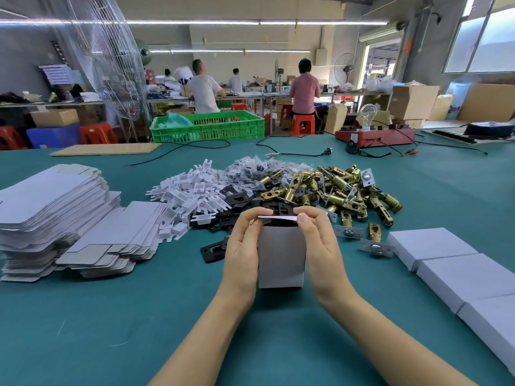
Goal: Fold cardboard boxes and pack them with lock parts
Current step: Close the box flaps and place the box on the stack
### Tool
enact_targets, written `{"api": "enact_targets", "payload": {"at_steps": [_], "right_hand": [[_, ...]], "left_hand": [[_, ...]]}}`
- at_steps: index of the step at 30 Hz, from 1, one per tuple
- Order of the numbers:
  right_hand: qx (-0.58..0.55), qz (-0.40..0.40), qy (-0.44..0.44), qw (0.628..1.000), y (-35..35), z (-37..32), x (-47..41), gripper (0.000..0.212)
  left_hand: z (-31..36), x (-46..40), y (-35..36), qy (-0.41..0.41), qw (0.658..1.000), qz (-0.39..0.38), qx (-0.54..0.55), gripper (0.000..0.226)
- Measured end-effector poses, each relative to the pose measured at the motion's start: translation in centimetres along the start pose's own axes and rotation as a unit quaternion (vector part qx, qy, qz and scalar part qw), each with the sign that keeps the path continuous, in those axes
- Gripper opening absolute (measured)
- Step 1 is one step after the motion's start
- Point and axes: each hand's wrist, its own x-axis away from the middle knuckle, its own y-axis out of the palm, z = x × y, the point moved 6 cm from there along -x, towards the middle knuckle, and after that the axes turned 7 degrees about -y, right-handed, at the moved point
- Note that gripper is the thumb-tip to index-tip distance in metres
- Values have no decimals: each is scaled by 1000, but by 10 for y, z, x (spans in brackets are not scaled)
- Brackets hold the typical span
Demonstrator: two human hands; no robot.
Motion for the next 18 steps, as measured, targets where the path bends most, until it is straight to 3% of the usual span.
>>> {"api": "enact_targets", "payload": {"at_steps": [7, 11, 16, 18], "right_hand": [[17, -14, -5, 1000, -1, -1, 1, 16], [21, -18, -2, 1000, -2, -1, 0, 24], [42, -18, -22, 999, -4, 0, 0, 15], [51, -18, -27, 998, -4, -1, 0, 18]], "left_hand": [[0, 4, 2, 6, 1000, 1, -18, 25], [4, 7, 4, 14, 999, 0, -35, 35], [6, 8, 5, 34, 997, 4, -62, 10], [7, 8, 6, 47, 996, 9, -72, 12]]}}
